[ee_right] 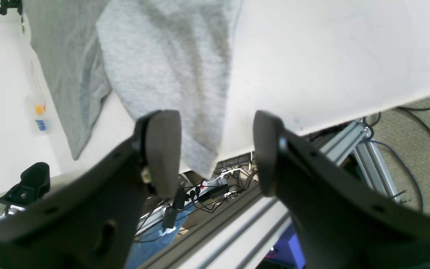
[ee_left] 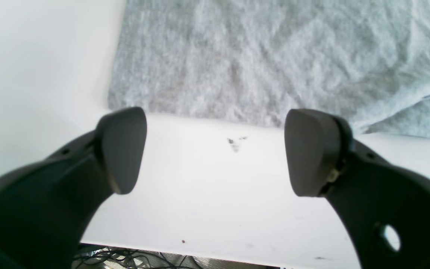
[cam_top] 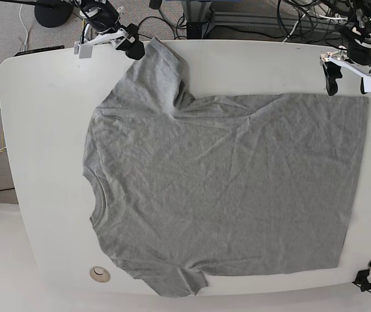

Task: Fold the T-shirt properly
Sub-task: 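Move both grippers down to the shirt's shoulder edge near the collar side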

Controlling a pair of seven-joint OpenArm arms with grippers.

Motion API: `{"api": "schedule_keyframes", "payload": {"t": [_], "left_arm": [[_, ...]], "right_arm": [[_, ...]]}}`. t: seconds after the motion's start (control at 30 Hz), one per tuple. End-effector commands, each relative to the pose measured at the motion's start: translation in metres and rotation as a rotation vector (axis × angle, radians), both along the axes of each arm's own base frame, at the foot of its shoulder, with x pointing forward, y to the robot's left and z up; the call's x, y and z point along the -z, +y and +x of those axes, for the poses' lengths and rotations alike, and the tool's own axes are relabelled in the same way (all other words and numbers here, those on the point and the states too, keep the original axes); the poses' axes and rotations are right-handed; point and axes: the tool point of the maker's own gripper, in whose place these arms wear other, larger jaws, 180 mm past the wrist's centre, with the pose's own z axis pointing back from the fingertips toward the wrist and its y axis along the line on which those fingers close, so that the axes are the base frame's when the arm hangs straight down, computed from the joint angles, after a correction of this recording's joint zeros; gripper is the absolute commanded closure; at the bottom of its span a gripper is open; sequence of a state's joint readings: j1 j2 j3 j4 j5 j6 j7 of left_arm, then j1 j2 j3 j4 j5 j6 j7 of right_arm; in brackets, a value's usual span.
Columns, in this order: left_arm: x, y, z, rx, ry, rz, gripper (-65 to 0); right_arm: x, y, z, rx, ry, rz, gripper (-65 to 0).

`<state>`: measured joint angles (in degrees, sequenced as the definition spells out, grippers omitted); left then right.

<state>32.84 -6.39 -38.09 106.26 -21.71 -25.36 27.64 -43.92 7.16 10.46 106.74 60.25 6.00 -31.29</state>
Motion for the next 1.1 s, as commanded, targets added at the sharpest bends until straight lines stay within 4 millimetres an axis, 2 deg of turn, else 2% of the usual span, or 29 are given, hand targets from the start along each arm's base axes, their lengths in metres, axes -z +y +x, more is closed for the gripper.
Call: {"api": "schedule_keyframes", "payload": {"t": [0.0, 0.3, 0.43, 0.57, 1.07], "left_arm": [[-0.01, 0.002, 0.004, 0.008, -0.037, 0.013, -54.1], [-0.011, 0.002, 0.005, 0.009, -0.037, 0.014, -54.1], [-0.011, 0.002, 0.005, 0.009, -0.037, 0.014, -54.1], [-0.011, 0.003, 0.005, 0.01, -0.037, 0.015, -54.1], [-0.014, 0.002, 0.011, 0.011, -0.053, 0.016, -54.1]], "right_arm": [[-0.005, 0.003, 0.0, -0.005, -0.019, 0.011, -30.3], [0.008, 0.022, -0.004, -0.037, 0.015, 0.054, -30.3], [0.004, 0.029, 0.005, -0.051, -0.008, 0.066, -30.3], [0.011, 0.039, 0.005, -0.068, 0.006, 0.089, -30.3], [0.016, 0.046, 0.004, -0.063, 0.022, 0.107, -30.2]]}}
